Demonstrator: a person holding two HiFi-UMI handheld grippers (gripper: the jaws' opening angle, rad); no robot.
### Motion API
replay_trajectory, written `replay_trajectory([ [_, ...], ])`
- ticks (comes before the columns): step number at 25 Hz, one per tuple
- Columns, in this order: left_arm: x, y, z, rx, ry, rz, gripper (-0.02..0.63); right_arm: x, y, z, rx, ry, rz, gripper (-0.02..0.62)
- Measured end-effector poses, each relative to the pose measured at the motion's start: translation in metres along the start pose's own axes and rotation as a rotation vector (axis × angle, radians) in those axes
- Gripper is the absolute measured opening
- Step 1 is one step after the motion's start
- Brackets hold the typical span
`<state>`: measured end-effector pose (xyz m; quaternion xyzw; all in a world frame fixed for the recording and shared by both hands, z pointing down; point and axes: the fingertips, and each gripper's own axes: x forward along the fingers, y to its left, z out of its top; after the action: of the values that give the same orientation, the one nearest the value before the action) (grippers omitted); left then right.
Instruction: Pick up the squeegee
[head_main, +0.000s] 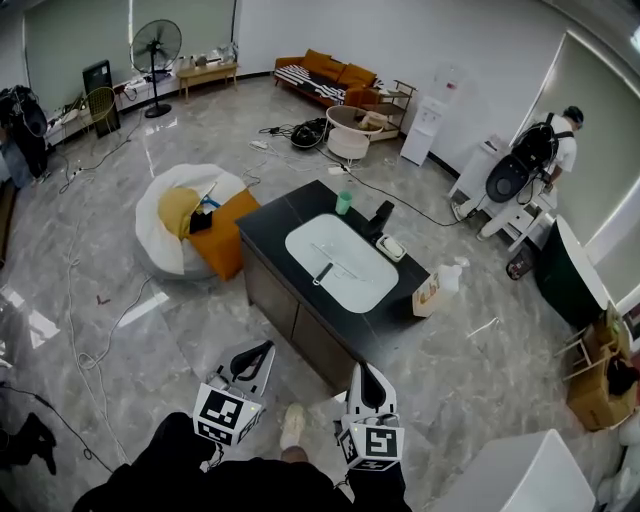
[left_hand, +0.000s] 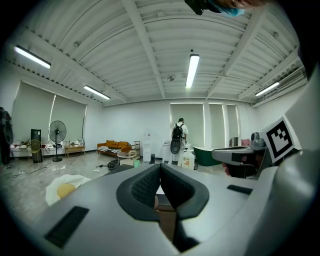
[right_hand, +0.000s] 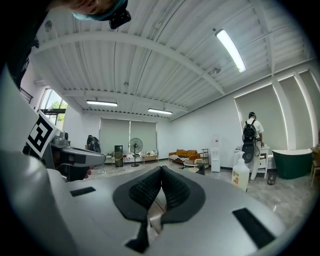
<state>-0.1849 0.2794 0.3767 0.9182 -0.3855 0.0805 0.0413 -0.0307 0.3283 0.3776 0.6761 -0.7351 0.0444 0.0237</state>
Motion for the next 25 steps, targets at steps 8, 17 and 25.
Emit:
replay_trajectory([
  [8, 0.081, 0.015, 0.009, -0.016, 0.023, 0.032, 0.023, 0.073, -0.050, 0.001, 0.011, 0.023, 0.044, 0.017],
  [17, 0.149, 0.031, 0.021, -0.020, 0.038, 0.060, 0.023, 0.132, -0.090, 0.001, 0.026, 0.039, 0.078, 0.017],
  [25, 0.206, 0.037, 0.023, -0.010, 0.047, 0.064, 0.023, 0.178, -0.126, -0.001, 0.027, 0.038, 0.103, 0.017],
])
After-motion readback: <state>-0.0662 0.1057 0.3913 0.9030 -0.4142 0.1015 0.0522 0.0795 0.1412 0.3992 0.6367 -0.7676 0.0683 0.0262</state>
